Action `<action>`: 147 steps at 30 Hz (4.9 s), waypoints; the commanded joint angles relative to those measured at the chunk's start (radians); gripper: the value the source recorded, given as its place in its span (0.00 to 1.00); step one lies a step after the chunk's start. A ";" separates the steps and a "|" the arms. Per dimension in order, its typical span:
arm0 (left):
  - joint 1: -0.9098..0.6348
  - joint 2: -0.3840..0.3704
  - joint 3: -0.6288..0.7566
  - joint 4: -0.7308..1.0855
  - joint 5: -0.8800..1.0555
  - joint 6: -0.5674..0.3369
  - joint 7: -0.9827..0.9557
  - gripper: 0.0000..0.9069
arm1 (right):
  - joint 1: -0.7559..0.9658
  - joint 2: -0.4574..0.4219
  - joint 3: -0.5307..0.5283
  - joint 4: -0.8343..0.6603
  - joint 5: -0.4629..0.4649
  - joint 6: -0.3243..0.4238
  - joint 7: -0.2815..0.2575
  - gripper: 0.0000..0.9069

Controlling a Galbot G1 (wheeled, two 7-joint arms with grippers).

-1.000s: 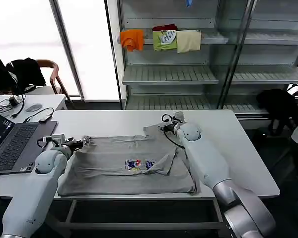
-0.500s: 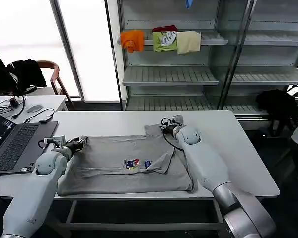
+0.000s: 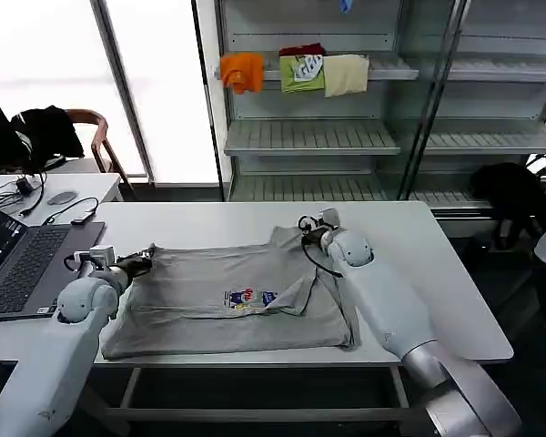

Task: Fold and organize the clothes.

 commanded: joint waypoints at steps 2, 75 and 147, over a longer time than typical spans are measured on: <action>0.060 0.045 -0.027 -0.150 -0.079 -0.025 0.000 0.01 | -0.020 -0.091 -0.036 0.266 0.102 -0.004 0.043 0.00; 0.607 0.018 -0.202 -0.589 0.068 -0.046 -0.281 0.06 | -0.856 -0.329 0.165 1.036 0.103 0.046 0.414 0.00; 0.669 -0.170 -0.259 -0.504 -0.045 -0.202 -0.259 0.59 | -1.194 -0.395 0.602 1.147 0.188 0.492 0.315 1.00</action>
